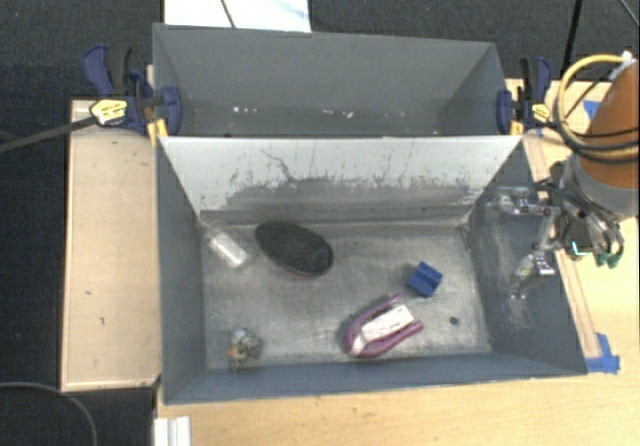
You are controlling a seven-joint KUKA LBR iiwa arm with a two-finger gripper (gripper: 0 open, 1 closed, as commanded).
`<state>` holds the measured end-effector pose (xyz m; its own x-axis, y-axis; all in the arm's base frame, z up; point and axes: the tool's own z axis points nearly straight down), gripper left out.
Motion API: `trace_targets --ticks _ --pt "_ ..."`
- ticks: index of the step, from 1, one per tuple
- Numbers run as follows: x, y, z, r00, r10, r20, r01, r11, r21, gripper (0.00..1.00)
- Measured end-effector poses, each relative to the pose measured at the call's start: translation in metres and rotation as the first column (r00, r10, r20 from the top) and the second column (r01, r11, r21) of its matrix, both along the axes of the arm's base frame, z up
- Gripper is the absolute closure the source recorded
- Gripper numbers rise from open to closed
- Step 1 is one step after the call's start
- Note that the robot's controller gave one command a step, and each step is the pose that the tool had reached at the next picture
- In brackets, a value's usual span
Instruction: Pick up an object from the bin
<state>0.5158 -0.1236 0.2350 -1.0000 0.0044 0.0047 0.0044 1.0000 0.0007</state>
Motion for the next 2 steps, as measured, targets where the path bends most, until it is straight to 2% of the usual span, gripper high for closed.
trace_targets --ticks 1,2 --pt "0.055 0.019 -0.119 0.995 -0.102 0.001 0.102 0.995 0.002 0.00" --pt "-0.028 0.052 -0.165 1.000 0.011 0.006 -0.011 1.000 0.000 0.00"
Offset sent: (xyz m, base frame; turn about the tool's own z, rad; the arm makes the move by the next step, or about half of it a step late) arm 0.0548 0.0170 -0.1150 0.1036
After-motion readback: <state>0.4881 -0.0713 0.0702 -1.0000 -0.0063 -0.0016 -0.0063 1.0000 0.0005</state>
